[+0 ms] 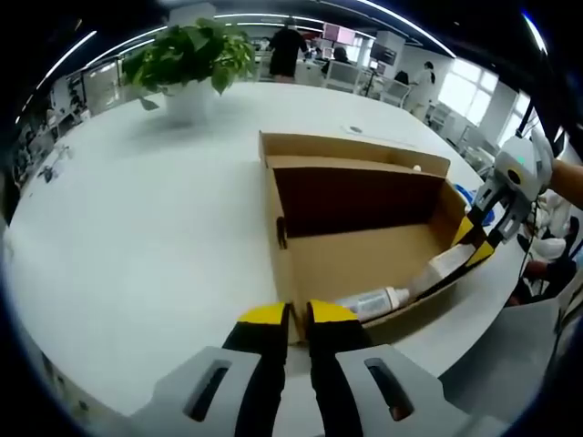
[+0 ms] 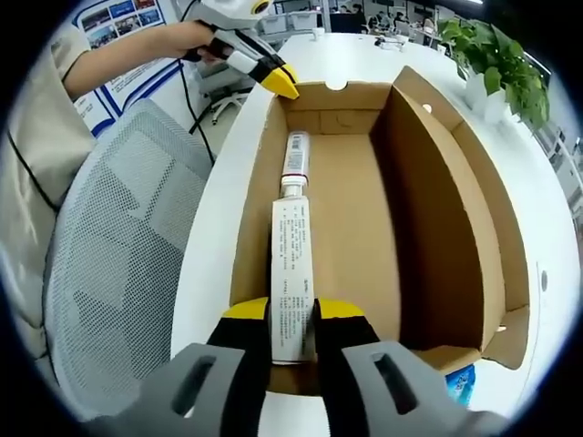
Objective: Operate the shoe box by opening the lid, removing the specified soft item, and placing it in the target area until the item is outside and the box remains undamaged.
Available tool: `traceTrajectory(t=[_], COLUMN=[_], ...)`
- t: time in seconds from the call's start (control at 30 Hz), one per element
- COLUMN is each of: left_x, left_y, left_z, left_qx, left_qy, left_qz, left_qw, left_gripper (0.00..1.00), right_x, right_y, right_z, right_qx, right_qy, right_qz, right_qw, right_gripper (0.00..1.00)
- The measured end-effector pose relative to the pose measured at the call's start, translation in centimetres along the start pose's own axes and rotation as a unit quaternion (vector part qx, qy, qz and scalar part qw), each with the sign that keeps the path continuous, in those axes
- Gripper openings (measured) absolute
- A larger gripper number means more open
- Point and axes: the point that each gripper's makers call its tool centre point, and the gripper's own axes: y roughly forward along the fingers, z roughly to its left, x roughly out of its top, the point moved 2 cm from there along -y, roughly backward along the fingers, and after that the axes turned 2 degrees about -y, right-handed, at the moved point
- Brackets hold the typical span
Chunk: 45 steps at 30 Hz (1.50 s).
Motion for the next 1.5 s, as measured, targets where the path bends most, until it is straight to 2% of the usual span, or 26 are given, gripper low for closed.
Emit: traceTrajectory(t=[0.47,0.53,0.97,1.27,1.5], left_x=[0.0,0.0,-0.1,-0.1,-0.2], left_y=[0.1,0.1,0.0,-0.1,0.0], left_z=[0.1,0.1,0.0,-0.1,0.0], left_qx=[0.003,0.003,0.007,0.009,0.01], left_qy=[-0.001,-0.001,-0.002,-0.001,-0.003], left_qz=[0.004,0.005,0.009,0.012,0.015], left_qw=[1.0,1.0,0.9999,0.9999,0.9998], left_gripper=[0.05,0.05,0.05,0.05,0.04], right_x=[1.3,2.4,3.9,3.5,2.0], right_y=[-2.6,-4.1,-8.9,-12.0,-14.3], right_z=[-0.7,-0.9,-1.6,-2.1,-2.8], right_qx=[-0.027,-0.036,-0.064,-0.085,-0.106], right_qy=[0.011,0.012,-0.002,-0.007,-0.008], right_qz=[-0.025,-0.045,-0.075,-0.085,-0.085], right_qw=[0.9993,0.9983,0.9951,0.9927,0.9907], right_gripper=[0.15,0.15,0.15,0.15,0.15])
